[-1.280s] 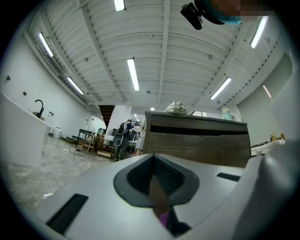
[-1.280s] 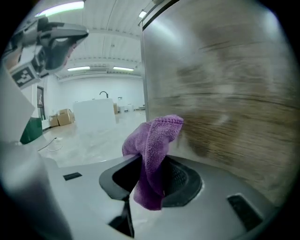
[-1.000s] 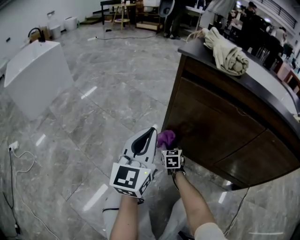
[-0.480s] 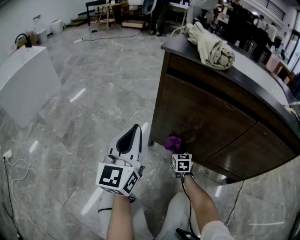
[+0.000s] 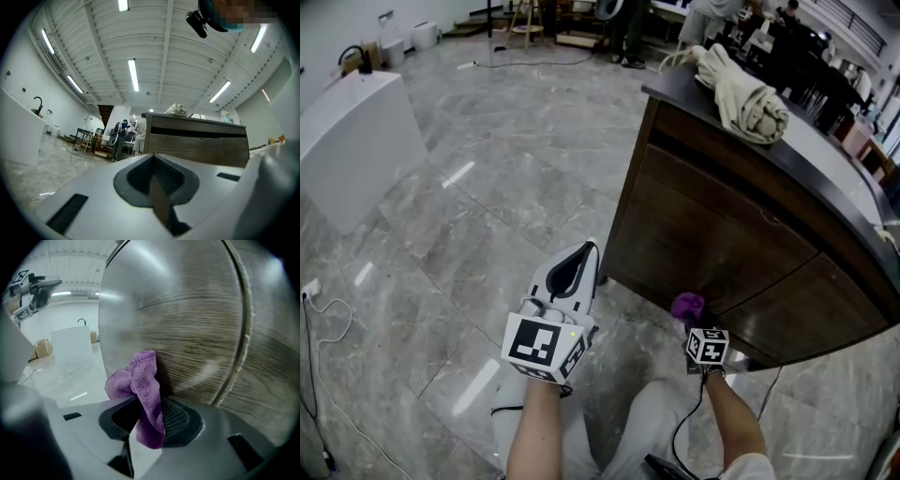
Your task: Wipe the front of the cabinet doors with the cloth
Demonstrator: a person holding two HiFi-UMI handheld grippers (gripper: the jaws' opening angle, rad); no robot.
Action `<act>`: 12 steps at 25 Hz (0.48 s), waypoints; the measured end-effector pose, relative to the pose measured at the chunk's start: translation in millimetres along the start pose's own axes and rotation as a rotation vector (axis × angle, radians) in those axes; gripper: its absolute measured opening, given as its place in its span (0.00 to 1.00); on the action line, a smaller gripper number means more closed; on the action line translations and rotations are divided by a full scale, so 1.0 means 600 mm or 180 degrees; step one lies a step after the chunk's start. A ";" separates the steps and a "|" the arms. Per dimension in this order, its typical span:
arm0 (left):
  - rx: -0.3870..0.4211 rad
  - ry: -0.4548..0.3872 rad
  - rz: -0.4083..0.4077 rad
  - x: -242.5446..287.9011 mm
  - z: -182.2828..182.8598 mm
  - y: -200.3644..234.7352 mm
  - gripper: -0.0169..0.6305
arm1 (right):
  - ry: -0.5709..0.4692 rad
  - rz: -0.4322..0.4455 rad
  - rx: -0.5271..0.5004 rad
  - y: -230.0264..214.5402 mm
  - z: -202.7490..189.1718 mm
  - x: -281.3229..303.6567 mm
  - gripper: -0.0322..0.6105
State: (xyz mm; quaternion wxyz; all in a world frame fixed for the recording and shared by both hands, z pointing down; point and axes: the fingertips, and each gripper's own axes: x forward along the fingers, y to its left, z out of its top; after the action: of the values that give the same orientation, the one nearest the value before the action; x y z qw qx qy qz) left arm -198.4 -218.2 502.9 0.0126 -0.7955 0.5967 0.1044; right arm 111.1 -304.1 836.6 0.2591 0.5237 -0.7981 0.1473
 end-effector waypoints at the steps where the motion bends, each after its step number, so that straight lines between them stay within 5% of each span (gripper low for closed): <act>1: 0.0003 0.0006 -0.0005 0.001 -0.001 -0.001 0.03 | -0.0004 -0.0024 0.0054 -0.010 -0.003 -0.008 0.26; 12: 0.0056 0.0042 -0.0033 0.009 -0.004 -0.009 0.03 | -0.0028 -0.0366 0.0355 -0.116 -0.036 -0.085 0.26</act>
State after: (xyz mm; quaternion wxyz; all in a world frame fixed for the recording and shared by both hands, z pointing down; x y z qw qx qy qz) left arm -191.6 -222.0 503.5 0.0162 -0.7991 0.5936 0.0939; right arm 196.4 -282.6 823.0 0.2340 0.5829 -0.7584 0.1741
